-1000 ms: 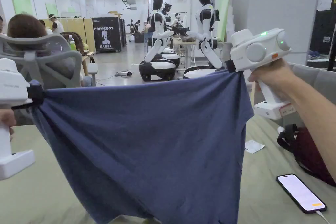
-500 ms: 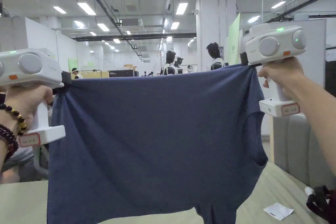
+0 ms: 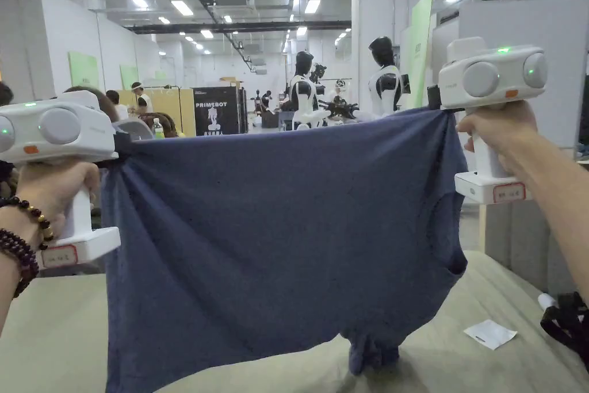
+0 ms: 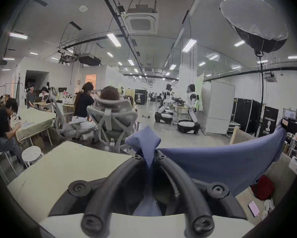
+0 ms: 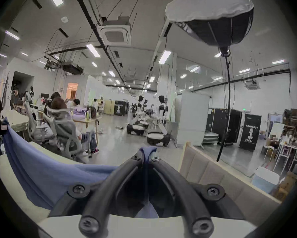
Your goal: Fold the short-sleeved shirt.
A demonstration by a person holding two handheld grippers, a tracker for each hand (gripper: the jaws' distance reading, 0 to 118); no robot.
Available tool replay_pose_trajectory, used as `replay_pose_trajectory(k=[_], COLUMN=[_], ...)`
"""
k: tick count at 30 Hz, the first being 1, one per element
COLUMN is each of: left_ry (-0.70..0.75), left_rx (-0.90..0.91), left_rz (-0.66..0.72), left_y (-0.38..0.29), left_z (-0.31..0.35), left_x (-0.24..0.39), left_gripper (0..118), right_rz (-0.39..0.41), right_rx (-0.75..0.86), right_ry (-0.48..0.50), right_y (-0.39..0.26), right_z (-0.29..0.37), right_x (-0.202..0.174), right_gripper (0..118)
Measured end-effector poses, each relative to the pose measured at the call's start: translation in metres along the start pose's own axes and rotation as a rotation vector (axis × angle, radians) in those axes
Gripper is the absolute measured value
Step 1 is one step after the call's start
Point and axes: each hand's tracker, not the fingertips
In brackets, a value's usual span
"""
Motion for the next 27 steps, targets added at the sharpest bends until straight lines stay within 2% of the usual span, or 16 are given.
replay_pose_trajectory(k=[6,11,14,17,20,23,27], left_ry=[-0.005,-0.015,-0.024,-0.044,-0.054,-0.067,-0.051], left_rx=[-0.094,-0.113,-0.097,-0.096,-0.116,-0.133,-0.205], left_rz=[0.002,0.003,0.012,0.016,-0.021,-0.030,-0.024], left_y=[-0.073,-0.083,-0.091,-0.118,-0.160,-0.216,-0.297], left_z=[-0.019,-0.003,0.033,0.077,0.131,0.185,0.246], left_x=[-0.007,-0.008,-0.009,-0.011,-0.015,-0.023,-0.030], left_gripper=[7,7,7,7,7,7,7], right_rz=[-0.005,-0.016,-0.020,0.042,0.049,0.040,-0.037], right_rx=[-0.114,-0.122,-0.096,-0.073,-0.083,-0.133,-0.227], right_ry=[0.018,0.027,0.037,0.010,0.017,0.019,0.033], right_y=[-0.068,-0.084,-0.097,-0.126,-0.167,-0.214,-0.284], right_z=[-0.023,-0.004,0.035,0.088,0.144,0.202,0.276], right_x=[-0.008,-0.005,-0.002,-0.004,-0.002,-0.001,0.000], right_gripper=[4,4,4,4,4,4,3])
